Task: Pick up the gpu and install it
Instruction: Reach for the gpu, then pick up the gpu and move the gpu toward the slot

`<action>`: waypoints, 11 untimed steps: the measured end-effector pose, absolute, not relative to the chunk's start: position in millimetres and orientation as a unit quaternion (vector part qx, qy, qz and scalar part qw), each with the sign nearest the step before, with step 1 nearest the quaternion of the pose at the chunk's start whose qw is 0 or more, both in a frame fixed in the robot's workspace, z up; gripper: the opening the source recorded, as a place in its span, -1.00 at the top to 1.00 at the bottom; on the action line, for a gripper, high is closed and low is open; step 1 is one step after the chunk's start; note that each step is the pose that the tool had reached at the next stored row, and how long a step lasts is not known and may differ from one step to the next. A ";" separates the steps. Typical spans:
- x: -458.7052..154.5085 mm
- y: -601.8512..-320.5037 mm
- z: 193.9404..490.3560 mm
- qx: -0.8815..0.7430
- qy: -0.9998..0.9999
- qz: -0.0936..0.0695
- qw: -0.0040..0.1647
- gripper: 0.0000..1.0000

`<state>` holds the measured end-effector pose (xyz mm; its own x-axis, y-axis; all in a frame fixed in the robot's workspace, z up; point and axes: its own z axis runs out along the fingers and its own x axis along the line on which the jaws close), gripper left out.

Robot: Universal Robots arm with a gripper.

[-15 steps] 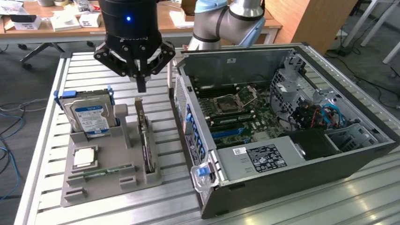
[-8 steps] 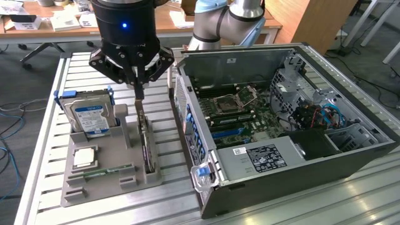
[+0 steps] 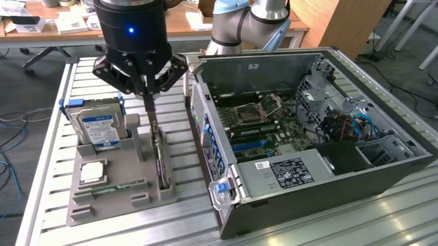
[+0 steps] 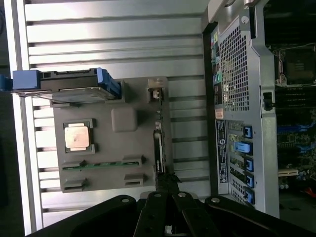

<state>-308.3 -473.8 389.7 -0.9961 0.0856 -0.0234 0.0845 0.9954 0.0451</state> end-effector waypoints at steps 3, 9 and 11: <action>-310.7 -473.8 389.6 0.043 0.999 0.022 0.013 0.79; -311.3 -473.8 389.5 0.043 0.999 0.022 0.013 0.79; -311.3 -473.8 389.5 0.043 0.999 0.022 0.013 0.79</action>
